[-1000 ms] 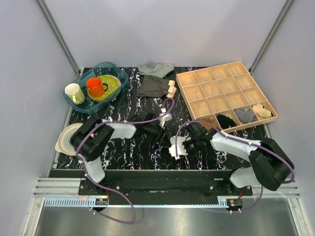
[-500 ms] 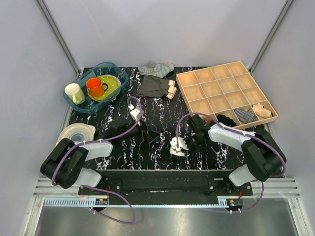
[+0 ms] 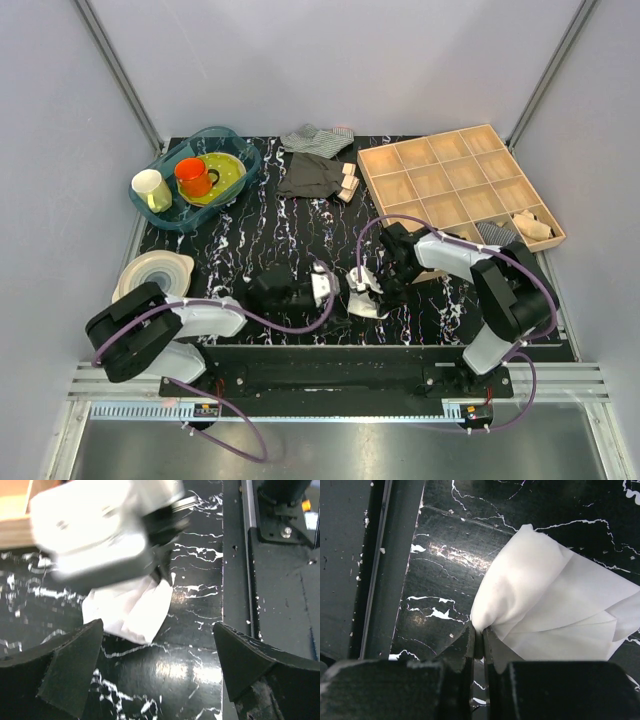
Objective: Roll the underwear
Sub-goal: Roll the underwear to the center of the board.
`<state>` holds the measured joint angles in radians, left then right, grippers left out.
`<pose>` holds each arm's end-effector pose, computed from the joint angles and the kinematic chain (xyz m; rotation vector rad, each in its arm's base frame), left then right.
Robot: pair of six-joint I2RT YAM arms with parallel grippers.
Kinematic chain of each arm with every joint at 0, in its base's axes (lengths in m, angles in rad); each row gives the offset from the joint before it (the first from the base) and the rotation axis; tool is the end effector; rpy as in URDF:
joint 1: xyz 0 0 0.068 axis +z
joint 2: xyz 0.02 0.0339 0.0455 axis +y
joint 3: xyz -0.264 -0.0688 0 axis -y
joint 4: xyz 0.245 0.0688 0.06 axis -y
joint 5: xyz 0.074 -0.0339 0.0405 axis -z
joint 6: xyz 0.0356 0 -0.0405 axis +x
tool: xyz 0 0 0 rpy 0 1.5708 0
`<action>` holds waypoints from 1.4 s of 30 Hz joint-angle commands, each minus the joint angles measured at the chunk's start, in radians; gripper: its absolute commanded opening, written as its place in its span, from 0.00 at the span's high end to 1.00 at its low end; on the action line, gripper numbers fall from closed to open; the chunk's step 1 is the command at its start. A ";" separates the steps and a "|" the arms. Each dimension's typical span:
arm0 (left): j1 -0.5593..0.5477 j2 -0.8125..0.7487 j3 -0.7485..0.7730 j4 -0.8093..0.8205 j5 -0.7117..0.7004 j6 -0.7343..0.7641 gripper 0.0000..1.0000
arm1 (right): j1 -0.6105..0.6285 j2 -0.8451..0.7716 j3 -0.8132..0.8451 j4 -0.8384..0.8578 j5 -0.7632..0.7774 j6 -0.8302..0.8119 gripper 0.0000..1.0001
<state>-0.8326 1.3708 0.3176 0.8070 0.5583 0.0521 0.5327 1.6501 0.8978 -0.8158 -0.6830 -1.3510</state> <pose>0.1489 -0.1917 0.1636 1.1736 1.5051 -1.0463 0.2135 0.1519 0.1515 -2.2091 1.6055 0.8890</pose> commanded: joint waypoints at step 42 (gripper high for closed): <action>-0.358 0.398 0.322 -0.236 -0.373 0.666 0.25 | -0.045 0.071 0.041 -0.069 -0.053 -0.010 0.87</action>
<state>-1.1236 1.6962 0.5514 0.6727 0.0792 0.6140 0.4393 1.6978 0.9184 -0.9184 -0.7609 -1.3941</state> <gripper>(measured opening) 0.733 0.133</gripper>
